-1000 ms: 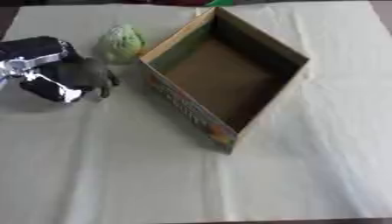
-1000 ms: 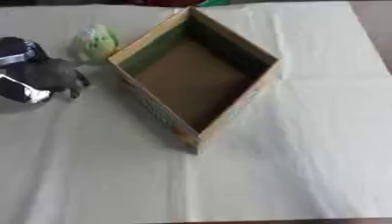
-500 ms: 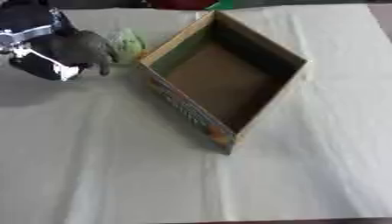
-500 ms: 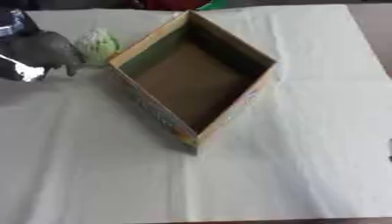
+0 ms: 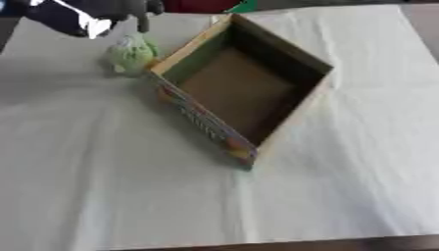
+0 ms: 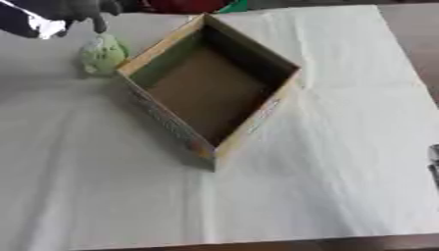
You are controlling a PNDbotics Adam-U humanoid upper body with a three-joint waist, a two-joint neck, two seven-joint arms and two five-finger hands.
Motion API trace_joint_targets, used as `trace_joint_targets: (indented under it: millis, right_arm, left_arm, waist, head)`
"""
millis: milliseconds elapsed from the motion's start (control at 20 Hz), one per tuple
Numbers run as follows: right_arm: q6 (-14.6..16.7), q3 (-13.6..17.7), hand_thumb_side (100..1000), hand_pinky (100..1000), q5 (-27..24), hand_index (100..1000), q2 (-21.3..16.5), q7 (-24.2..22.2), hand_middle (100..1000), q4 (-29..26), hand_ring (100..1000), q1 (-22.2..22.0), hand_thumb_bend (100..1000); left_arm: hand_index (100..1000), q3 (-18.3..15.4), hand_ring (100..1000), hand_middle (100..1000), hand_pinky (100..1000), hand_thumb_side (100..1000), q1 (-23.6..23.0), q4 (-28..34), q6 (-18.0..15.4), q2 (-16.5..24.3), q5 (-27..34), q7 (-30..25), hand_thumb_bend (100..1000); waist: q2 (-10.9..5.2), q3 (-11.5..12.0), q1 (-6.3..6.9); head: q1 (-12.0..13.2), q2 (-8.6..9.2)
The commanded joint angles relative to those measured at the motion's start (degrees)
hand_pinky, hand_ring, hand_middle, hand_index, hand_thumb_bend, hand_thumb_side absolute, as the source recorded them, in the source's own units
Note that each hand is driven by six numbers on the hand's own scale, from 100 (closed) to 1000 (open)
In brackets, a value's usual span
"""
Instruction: Pick up objects on the table and place them in the box.
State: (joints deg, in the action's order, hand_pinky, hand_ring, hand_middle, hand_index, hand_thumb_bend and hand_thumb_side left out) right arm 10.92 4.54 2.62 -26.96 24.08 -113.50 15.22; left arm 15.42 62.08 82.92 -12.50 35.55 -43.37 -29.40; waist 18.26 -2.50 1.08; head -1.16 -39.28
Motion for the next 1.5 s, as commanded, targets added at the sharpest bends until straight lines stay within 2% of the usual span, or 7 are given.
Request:
trace_joint_targets:
  millis: [50,100,150,450,950,1300,1500]
  right_arm:
    - [0.2,0.1,970,803,-0.6,825,-1.4,-0.2,695,-1.1,1000,0.9,100]
    - [0.2,0.1,956,803,-0.7,825,-1.4,-0.2,695,-1.1,1000,1.1,100]
    - [0.3,0.0,970,803,-0.8,825,-1.4,-0.3,695,-1.1,1000,1.3,100]
    - [0.5,-0.3,970,803,-1.2,825,-1.3,-0.6,695,-1.1,1000,2.3,100]
    - [0.6,-0.6,971,803,-1.5,825,-0.8,-1.0,694,-1.1,1000,3.7,100]
    - [0.6,-0.6,974,804,-1.7,825,-0.6,-1.1,694,-1.1,1000,4.1,100]
    - [0.6,-0.7,974,804,-1.8,825,-0.4,-1.2,694,-1.1,1000,4.3,100]
  left_arm:
    - [299,0.4,399,308,311,316,2.8,0.4,-0.3,-2.2,-1.2,0.8,100]
    - [299,0.7,398,310,313,499,3.3,0.2,-0.4,-3.2,-1.5,0.8,100]
    - [299,1.0,398,308,314,315,3.9,-0.1,-0.5,-4.4,-1.8,0.9,100]
    - [312,2.4,403,320,318,306,6.0,-4.2,-0.7,-9.5,-4.6,1.5,100]
    - [317,3.5,400,324,337,294,7.2,-12.4,-0.9,-15.6,-8.4,7.6,100]
    - [342,4.0,417,349,345,285,6.0,-19.2,-1.7,-18.2,-11.3,10.6,100]
    - [396,4.4,451,394,366,270,5.8,-21.7,-2.8,-19.3,-14.2,12.0,100]
  waist:
    - [-1.38,-0.3,-0.13]
    - [-1.35,-0.4,-0.13]
    - [-1.28,-0.7,-0.13]
    - [-0.77,-2.0,0.09]
    - [0.76,-4.0,0.53]
    - [1.61,-4.8,0.62]
    - [1.84,-5.0,0.66]
  head:
    - [0.3,-0.14]
    - [0.4,0.01]
    - [0.6,0.19]
    - [1.6,1.06]
    - [2.6,2.03]
    - [2.7,2.53]
    - [2.8,2.57]
